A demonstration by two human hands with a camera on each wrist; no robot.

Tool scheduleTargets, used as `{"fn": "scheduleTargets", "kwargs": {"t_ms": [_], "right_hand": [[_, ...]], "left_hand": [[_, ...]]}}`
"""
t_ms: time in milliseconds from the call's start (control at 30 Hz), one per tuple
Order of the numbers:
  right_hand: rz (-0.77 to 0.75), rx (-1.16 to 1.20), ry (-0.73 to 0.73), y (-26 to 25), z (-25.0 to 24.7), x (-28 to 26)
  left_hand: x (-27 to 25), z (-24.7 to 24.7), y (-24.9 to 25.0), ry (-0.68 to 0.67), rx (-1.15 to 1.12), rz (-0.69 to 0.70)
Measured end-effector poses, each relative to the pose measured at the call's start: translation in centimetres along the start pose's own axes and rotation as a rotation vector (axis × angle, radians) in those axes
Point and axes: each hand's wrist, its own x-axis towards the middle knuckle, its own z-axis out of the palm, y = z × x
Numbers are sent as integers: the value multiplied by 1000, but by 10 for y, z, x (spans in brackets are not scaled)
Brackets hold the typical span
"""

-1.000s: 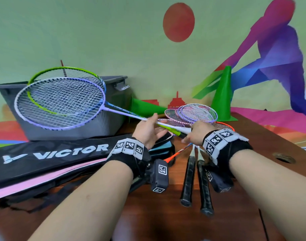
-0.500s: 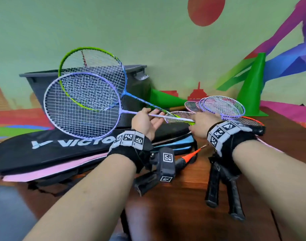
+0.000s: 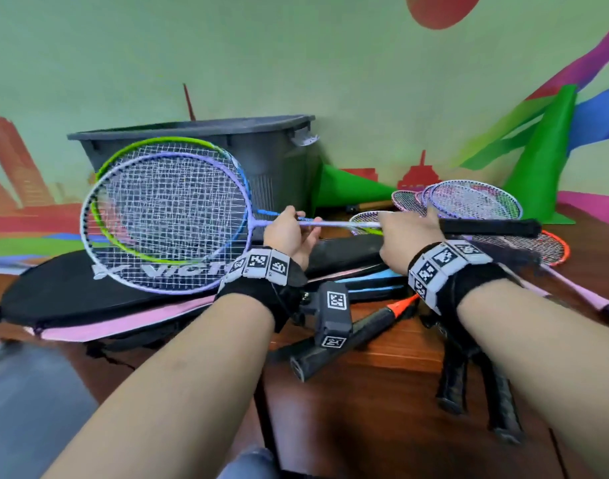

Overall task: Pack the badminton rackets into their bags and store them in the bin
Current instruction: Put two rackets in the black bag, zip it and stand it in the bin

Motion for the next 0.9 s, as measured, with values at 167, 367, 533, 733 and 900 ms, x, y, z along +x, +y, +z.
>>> {"fn": "scheduleTargets", "kwargs": {"t_ms": [167,367,533,733,900], "right_hand": [[-200,114,136,-31,-5,9],[-190,301,-37,-35,-9,20],[-127,388,-117,-54,-7,34],[-50,339,-221,-70,3,42],[-34,386,-280,-83,10,53]], "left_hand": [[-2,4,-3,-55,133,-107],[-13,-36,30,-222,1228,101],[-7,-81,46,-114,1877,195],[6,-119,49,-36,2071,180],[23,-133,44,-42,2007,234]]}}
